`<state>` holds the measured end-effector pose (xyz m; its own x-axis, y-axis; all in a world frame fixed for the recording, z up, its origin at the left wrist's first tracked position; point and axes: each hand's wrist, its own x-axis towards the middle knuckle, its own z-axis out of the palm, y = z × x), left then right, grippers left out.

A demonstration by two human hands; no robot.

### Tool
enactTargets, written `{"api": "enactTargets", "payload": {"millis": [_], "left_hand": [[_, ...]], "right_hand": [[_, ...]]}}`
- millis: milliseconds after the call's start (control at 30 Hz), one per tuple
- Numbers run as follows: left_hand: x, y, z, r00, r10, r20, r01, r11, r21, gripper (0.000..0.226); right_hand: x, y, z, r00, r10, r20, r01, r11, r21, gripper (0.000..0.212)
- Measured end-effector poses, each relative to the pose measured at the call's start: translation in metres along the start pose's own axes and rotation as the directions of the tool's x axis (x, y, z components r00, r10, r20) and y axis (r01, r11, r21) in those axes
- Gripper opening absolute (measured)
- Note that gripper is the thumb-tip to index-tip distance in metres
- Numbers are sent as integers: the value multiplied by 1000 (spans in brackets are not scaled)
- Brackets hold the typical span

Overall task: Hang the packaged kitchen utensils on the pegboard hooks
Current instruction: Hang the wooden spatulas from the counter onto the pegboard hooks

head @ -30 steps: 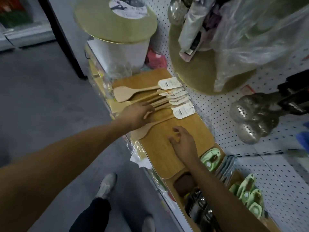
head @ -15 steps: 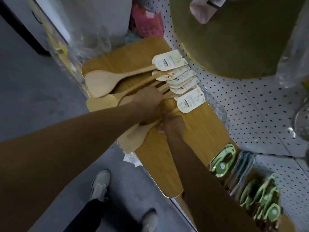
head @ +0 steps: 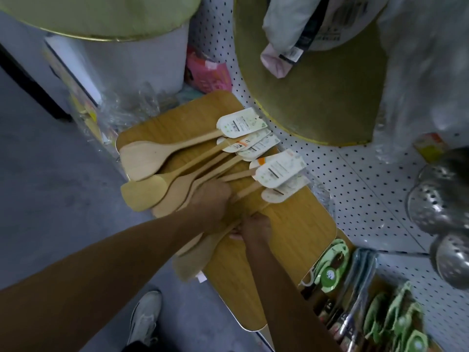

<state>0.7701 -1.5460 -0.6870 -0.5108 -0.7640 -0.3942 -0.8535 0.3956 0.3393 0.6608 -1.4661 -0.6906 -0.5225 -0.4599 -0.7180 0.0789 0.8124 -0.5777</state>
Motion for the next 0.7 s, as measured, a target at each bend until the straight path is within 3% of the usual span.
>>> {"api": "enactTargets", "payload": {"millis": [200,400,567,700], "left_hand": [[-52,44,-12,986,153,60,-141,975,-173,21],[-103,82,-16,990,112,79,-89,963,-254,23],[-152,112,-22,996,90,25,-80,964,-254,7],[-200,138,-17,998,66,-22,-69,947,-313,16]], "right_hand": [[-46,18,-48,998,-39,-39,41,998,44,14],[-99,33,-104,995,-94,-40,93,995,-24,11],[-149,44,-149,981,-144,132,152,987,-52,9],[-196,58,-187,947,-208,244,235,968,-87,9]]}}
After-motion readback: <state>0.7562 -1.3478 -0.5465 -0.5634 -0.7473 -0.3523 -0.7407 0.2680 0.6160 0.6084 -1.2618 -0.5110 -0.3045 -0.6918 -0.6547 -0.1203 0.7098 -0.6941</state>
